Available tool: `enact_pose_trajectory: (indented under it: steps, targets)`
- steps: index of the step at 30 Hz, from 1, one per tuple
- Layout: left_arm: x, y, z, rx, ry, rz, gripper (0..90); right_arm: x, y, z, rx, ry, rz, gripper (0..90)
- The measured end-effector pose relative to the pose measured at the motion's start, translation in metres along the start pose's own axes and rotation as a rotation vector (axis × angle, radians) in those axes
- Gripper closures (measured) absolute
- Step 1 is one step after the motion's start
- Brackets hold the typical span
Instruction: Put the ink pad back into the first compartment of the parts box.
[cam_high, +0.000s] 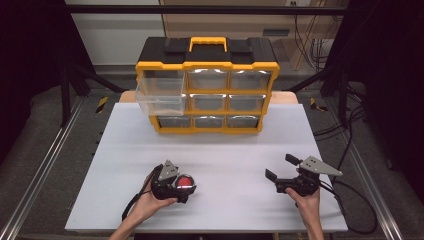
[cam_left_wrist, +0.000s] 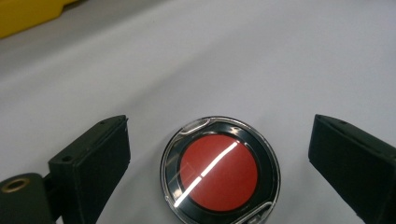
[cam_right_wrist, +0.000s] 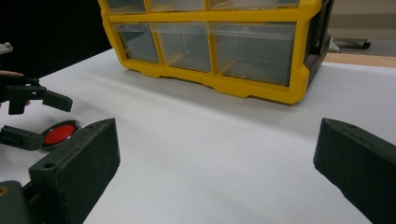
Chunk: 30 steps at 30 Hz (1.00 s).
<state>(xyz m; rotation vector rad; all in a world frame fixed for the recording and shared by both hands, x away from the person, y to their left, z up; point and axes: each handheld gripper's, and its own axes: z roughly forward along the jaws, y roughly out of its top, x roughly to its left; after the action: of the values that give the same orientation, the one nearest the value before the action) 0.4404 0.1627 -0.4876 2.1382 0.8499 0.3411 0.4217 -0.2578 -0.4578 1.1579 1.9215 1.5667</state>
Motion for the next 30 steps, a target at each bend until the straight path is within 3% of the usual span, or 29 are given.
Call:
enact_pose_trajectory:
  steps: [16,30]
  targets:
    - [-0.0062,0.0016,0.0018,0.075,0.041,0.022,21.3,-0.0006,0.0001,0.0000,-0.002,0.000,-0.004,1.2]
    - [-0.0079,0.0046,0.0034,0.130,0.049,0.003,28.4,-0.0009,0.0003,-0.0002,-0.003,0.002,-0.003,1.2]
